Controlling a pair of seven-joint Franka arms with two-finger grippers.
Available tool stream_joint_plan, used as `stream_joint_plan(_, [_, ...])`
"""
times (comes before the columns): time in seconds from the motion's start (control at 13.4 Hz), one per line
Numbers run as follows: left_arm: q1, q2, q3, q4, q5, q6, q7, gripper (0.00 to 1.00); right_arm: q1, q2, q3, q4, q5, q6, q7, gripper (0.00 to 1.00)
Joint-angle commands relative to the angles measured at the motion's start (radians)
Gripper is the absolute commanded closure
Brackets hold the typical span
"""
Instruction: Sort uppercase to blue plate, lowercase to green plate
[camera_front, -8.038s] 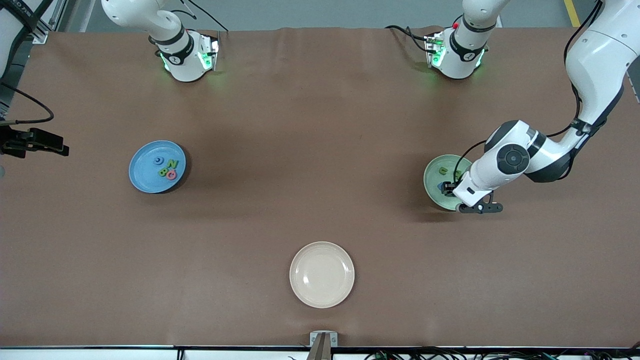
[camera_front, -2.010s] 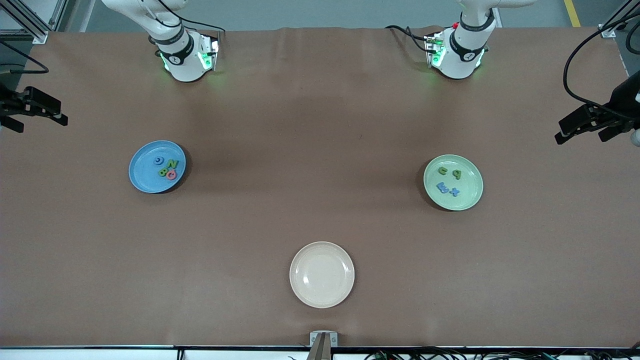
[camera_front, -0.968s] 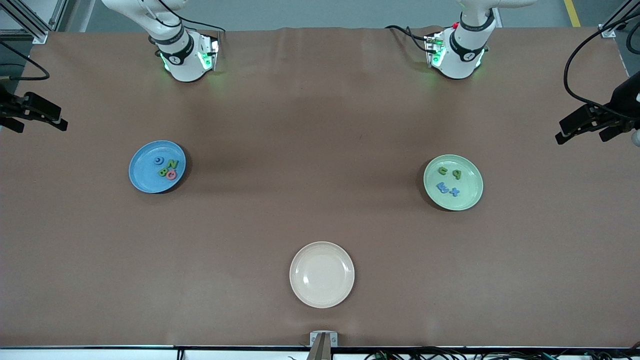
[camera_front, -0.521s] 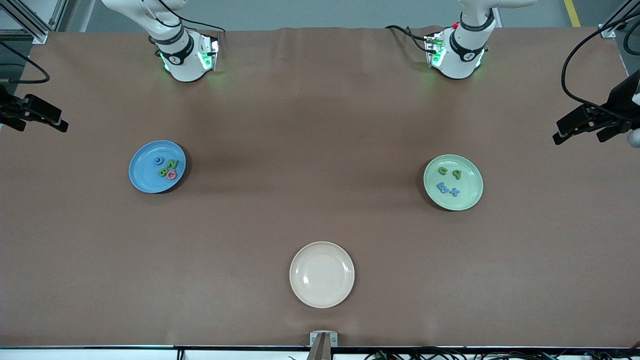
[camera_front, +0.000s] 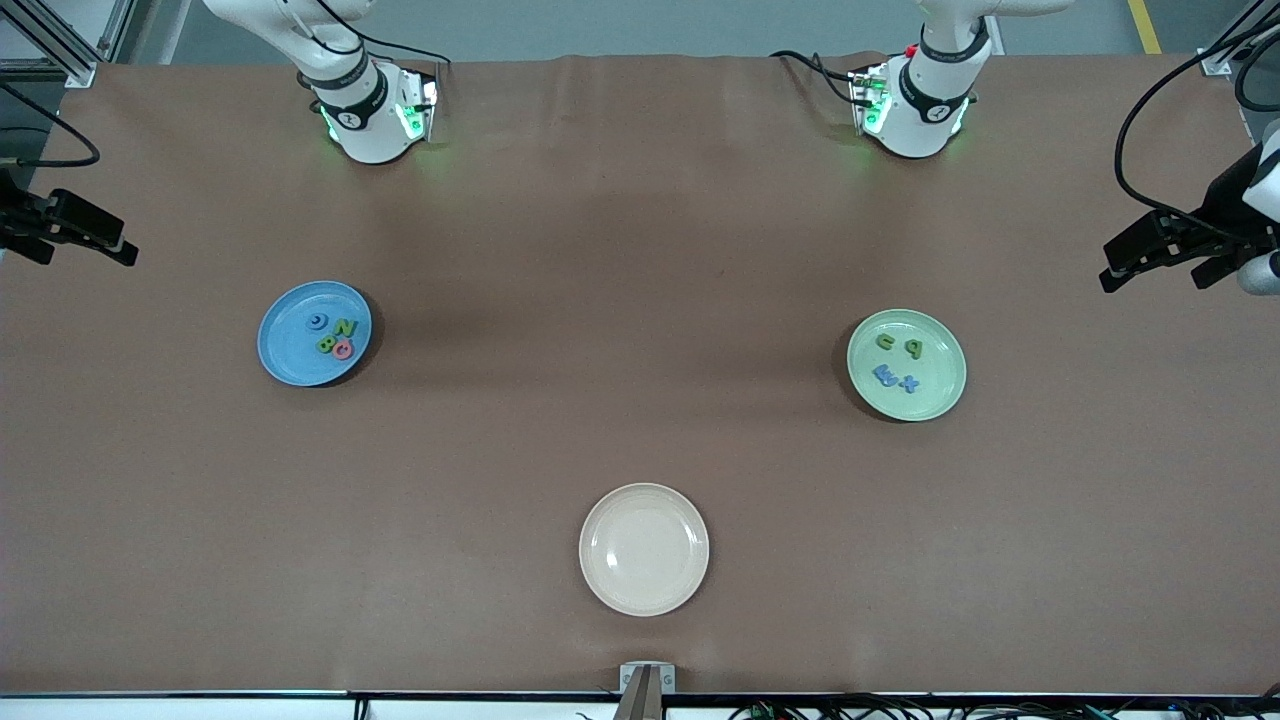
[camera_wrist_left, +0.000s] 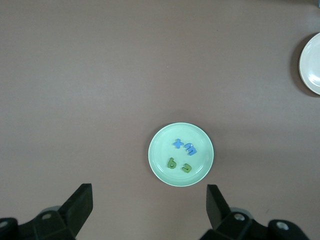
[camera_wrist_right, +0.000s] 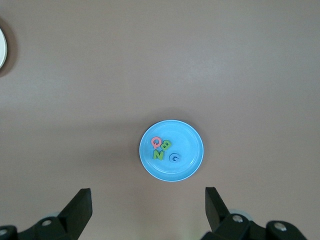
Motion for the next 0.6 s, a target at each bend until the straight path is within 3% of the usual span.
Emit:
stream_joint_plan(0.0, [0.002,0.01,0.0,0.023,0.009,-0.002,0.007,0.0,0.004,-0.016,-0.004,-0.011,0.002,0.009,-0.028,0.0])
stream_joint_plan(0.52, [0.003,0.008,0.0,0.023,0.003,0.001,0.007,0.0,0.008,-0.016,-0.001,-0.017,-0.018,0.016,-0.025,0.0])
